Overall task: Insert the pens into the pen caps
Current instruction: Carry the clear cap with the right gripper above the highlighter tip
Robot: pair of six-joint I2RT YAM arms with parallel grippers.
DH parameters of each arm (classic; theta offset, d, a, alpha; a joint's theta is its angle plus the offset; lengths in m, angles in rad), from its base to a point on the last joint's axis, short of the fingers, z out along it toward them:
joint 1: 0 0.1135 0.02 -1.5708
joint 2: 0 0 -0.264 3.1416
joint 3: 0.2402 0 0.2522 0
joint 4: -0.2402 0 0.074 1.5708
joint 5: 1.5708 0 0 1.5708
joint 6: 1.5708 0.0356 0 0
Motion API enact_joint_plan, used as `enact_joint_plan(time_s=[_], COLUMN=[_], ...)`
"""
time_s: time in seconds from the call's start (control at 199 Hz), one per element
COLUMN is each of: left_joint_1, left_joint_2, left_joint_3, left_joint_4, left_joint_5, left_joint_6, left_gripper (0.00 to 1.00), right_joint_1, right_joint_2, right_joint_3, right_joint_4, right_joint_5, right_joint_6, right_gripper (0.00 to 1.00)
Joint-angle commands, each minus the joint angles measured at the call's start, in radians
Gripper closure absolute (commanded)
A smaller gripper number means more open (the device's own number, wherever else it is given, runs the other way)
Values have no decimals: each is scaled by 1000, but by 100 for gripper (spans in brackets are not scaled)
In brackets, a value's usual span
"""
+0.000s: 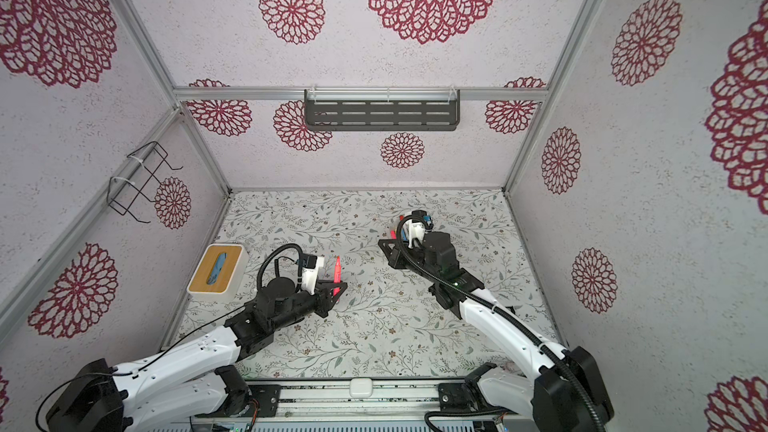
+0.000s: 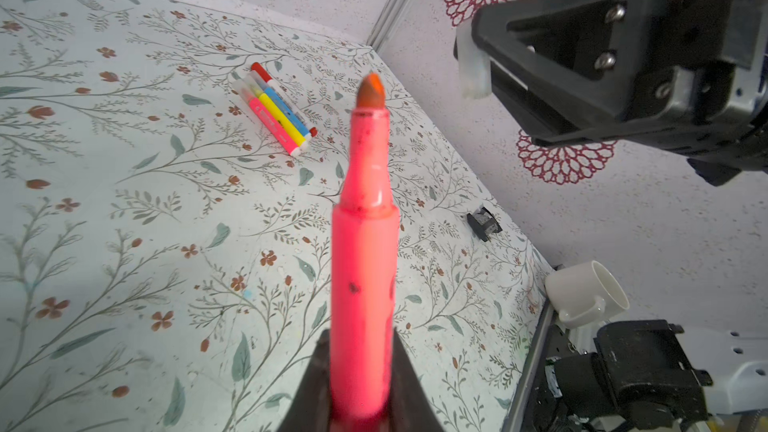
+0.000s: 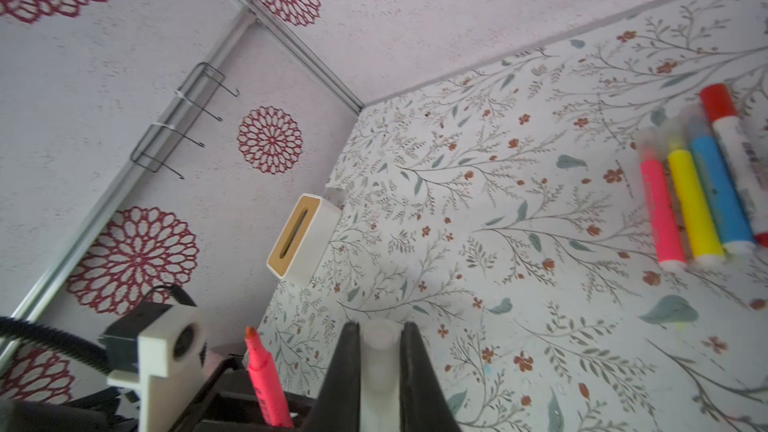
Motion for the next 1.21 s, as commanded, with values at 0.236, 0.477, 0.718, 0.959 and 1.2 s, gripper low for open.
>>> enact_joint_plan(time_s=[0.236,0.477,0.718,0.959,1.2], left_joint_1=[-63,-77,-80,-82,-82], left_joint_2=[122,154,154,152,150], left_joint_3=[56,74,85,96,97], left_joint_4=[136,153,152,144,139], left_joint_5=[44,45,47,50,45], left_joint_6=[2,-3,-4,-2,-3], left_gripper=[100,100,100,100,100], right_joint_1=[14,42,64,86,97], right_joint_2=[50,68,86,100,105], right_joint_3=[18,22,23,18,17], right_joint_4=[276,266,270,274,283], right_joint_5=[-140,-145,-155,-146,-147], right_joint_6=[104,78,70,66,67], right_gripper=[87,88,89,89,91])
